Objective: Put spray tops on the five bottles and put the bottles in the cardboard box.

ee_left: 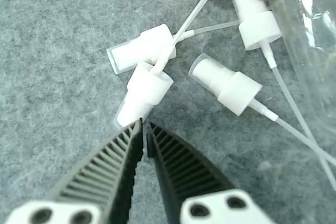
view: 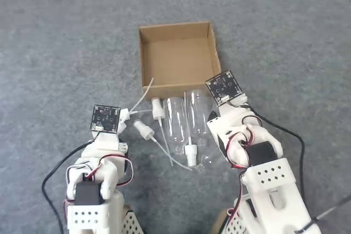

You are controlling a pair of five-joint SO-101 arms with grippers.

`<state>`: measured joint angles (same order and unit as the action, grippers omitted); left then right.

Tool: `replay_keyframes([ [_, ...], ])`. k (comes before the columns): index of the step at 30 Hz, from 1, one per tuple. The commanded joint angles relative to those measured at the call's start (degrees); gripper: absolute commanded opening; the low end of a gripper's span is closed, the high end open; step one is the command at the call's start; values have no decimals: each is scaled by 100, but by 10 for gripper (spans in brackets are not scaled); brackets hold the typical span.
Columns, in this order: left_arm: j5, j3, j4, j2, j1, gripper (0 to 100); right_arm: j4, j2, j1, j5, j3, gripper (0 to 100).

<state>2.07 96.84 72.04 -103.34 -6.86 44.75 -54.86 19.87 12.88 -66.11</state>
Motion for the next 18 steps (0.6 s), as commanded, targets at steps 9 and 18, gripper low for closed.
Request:
replay_keyframes([
  [9, 26, -31, 26, -88, 0, 13, -1103, 40, -4, -53, -633, 197],
  [18, 26, -31, 26, -88, 0, 13, -1147, 40, -4, -26, -659, 193],
])
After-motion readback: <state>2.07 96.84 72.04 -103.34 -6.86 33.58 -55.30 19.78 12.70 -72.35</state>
